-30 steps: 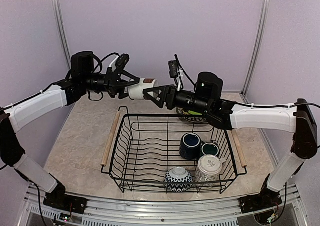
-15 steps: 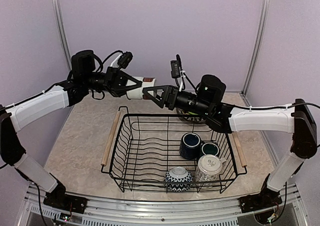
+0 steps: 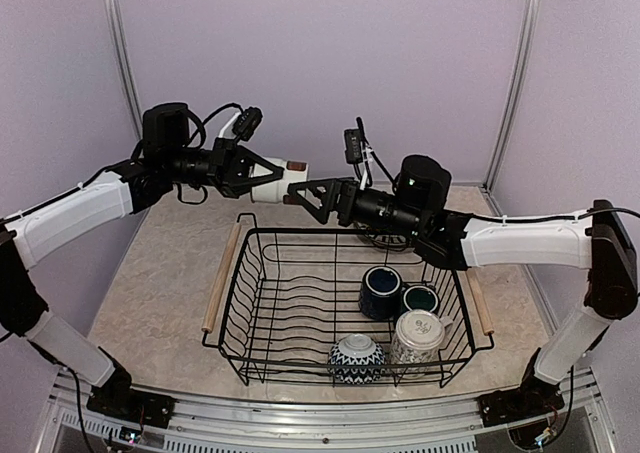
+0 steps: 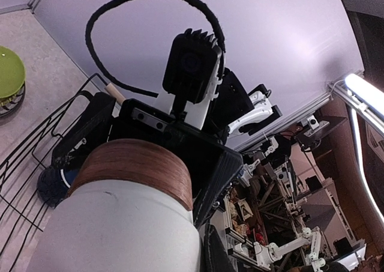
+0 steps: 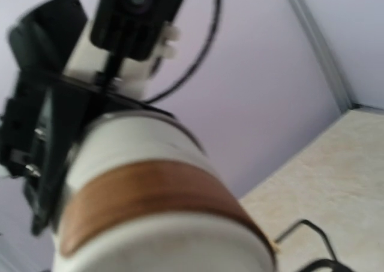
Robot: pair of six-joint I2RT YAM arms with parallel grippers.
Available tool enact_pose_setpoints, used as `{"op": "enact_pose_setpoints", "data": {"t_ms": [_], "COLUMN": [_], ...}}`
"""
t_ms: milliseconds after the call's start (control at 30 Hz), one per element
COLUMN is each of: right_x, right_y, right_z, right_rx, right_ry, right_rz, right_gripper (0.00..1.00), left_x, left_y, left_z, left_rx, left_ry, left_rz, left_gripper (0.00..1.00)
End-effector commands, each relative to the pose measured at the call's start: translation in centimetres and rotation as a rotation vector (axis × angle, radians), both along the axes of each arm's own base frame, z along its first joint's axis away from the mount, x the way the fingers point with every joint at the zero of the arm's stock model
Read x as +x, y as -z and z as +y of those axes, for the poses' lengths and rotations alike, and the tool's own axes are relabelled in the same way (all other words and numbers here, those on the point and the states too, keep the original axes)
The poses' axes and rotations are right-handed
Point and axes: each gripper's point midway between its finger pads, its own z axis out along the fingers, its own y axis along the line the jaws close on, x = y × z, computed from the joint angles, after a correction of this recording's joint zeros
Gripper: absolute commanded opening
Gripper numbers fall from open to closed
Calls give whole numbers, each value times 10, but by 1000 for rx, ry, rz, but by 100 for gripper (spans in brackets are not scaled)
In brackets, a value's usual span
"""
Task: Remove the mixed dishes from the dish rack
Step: Pass from the right arm to the left, then place the cup at the corner of the board.
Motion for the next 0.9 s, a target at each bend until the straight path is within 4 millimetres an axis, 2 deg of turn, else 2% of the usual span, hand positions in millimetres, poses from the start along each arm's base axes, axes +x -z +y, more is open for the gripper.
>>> {"op": "enact_pose_setpoints", "data": {"t_ms": [0,167,333,567,733,867], "right_x": [6,11,18,20,23,24], "right_y": [-2,-3,7,26,33,35], "right_z": [-17,-27,-38,-49,-50,-49], "right_rx": [-45,-88,-158,-237,-270,-300], "right_ry": [90,149,216,265,279,279], "right_rz": [-17,-32,-16,10,18,15], "right_gripper": [100,100,100,100,100,100], "left_x": [7,26,55,112,140,162], "left_y": [-10,-10,-7,21,41,69], "left_z": [12,28,56,125,167,199], "left_rx": [24,50,125,371,503,615], "left_ry": [-101,-209,-413,-824,-972,-1055], "left_rz": [-68,-87,-129,-116,-35,70], "left_gripper": [0,0,0,0,0,0]}}
